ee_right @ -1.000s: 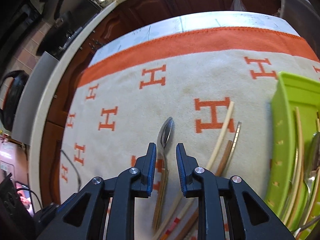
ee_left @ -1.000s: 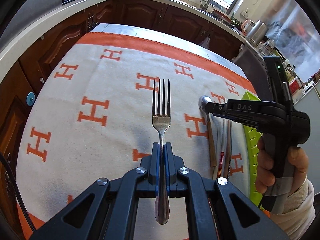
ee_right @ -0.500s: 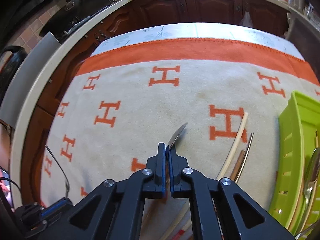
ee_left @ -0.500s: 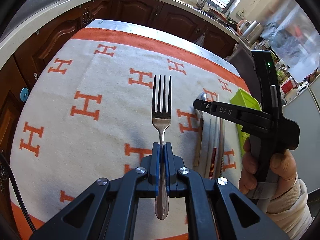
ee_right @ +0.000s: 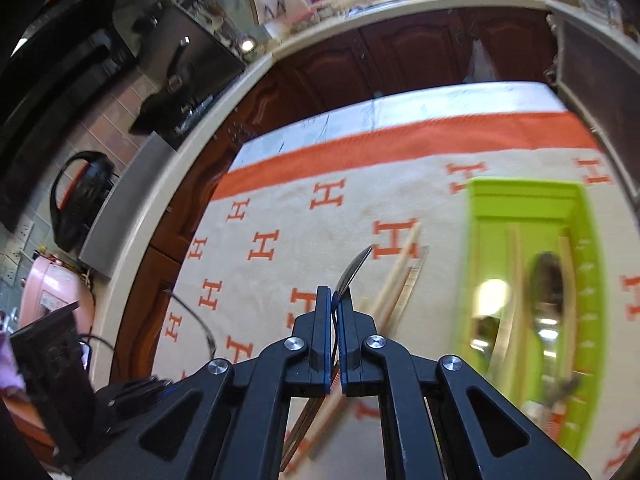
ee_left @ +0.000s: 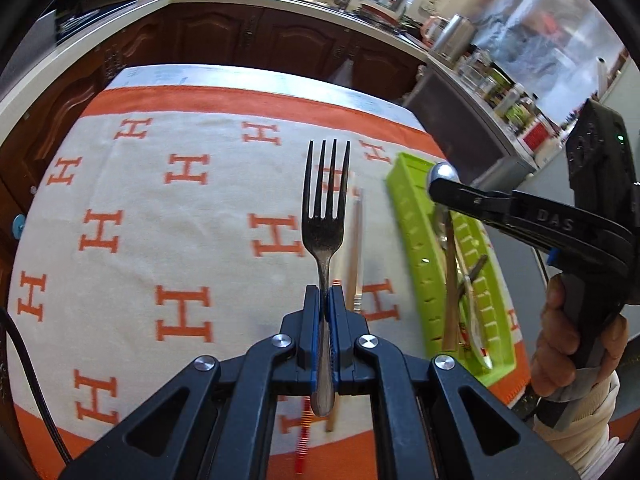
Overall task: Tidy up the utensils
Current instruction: 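Carry the fork and spoon into the green tray and open both tools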
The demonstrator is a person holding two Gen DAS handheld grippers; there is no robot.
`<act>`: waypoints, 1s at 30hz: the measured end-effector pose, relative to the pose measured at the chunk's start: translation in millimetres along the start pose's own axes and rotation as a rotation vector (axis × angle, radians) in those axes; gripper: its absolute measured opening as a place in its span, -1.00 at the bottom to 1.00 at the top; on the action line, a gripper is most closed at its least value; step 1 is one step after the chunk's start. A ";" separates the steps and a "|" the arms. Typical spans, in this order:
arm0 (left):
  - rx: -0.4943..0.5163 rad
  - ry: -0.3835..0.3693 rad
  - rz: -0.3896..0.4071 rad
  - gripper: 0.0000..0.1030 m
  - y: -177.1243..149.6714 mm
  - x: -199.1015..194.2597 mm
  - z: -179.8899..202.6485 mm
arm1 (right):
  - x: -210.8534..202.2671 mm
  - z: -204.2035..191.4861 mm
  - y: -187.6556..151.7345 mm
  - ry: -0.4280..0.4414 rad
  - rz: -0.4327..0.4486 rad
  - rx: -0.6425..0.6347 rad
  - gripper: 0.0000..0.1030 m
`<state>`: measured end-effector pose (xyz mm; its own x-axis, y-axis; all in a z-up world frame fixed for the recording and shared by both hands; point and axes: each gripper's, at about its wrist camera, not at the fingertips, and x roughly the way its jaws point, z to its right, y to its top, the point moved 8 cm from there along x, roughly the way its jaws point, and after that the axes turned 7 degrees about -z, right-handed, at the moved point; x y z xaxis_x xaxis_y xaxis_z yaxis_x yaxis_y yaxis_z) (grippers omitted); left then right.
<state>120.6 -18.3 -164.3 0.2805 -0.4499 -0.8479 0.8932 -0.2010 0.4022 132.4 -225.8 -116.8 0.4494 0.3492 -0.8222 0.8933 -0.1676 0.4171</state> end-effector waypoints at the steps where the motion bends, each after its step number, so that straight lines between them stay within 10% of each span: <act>1: 0.024 -0.010 -0.005 -0.96 1.0 1.5 12.8 | -14.6 7.0 -2.5 -0.021 0.014 -0.007 -0.95; 14: 0.218 -0.071 -0.060 -0.96 21.0 35.0 136.4 | -97.3 104.9 -34.6 -0.378 0.059 -0.175 -0.95; 21: 0.222 -0.036 -0.103 -0.96 28.0 62.5 146.1 | -49.9 141.6 -33.5 -0.321 -0.044 -0.131 -0.87; 30: 0.207 -0.009 -0.170 -0.95 37.5 104.1 146.3 | -73.1 165.4 1.8 -0.213 0.142 0.051 -0.30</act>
<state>131.8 -200.0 -187.0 0.1291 -0.4020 -0.9065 0.8362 -0.4473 0.3174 102.5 -404.1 -120.0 0.5571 0.1174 -0.8221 0.8178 -0.2496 0.5186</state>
